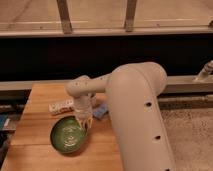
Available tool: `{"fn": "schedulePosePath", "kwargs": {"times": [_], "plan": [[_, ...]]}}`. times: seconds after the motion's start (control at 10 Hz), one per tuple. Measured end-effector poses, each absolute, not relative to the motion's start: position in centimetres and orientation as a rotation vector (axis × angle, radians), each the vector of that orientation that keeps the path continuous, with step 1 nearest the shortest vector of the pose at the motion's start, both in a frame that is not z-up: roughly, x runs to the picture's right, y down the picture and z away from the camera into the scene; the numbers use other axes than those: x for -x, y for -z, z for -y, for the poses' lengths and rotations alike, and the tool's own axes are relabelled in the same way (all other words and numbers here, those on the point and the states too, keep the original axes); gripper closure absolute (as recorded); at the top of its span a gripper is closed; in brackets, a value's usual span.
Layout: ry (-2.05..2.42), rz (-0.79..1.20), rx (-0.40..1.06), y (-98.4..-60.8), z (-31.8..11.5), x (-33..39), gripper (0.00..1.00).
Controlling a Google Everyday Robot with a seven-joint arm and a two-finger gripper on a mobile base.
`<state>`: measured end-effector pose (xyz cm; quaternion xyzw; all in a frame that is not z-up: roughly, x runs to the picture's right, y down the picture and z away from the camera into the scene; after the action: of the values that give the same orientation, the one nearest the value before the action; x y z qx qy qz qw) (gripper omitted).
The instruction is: Drag the ceramic bowl in a circle
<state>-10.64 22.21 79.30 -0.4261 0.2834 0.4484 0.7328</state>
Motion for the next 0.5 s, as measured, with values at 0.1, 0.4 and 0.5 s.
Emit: {"fn": "schedulePosePath", "kwargs": {"times": [0.1,0.4,0.5], "plan": [[-1.007,-0.632,0.934,-78.7,-22.7,9.3,1.00],[-1.118,-0.689,0.908,-77.5,-23.6,3.8,1.00],[-1.159,-0.715,0.896,-77.7,-23.4,2.0,1.00]]}}
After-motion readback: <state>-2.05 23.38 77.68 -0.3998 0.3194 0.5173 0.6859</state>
